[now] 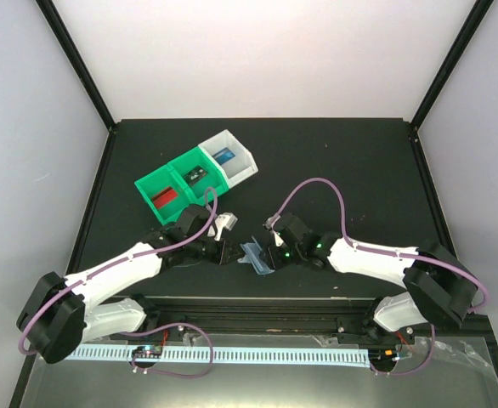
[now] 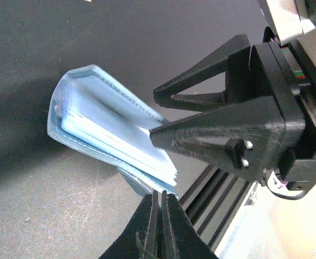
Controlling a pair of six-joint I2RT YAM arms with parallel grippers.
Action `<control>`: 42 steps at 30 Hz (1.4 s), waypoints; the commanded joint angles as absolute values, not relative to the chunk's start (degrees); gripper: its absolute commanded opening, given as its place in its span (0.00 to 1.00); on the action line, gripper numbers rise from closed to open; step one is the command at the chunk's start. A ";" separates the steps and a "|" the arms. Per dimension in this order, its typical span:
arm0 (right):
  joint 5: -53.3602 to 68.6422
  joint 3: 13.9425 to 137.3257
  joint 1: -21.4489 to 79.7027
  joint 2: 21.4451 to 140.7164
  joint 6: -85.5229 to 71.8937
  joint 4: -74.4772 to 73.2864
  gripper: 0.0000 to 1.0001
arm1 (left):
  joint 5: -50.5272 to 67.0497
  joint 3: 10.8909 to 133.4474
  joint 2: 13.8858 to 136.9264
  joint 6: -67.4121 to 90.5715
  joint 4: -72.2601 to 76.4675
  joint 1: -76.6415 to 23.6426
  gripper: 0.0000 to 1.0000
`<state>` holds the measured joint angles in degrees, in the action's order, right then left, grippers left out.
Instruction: Take the credit cards out of the card holder
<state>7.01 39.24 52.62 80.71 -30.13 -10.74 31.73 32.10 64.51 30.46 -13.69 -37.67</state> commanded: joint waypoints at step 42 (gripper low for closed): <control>3.20 20.13 52.56 71.48 -43.98 4.84 0.01 | 24.48 30.14 78.60 33.60 -5.50 -37.45 0.39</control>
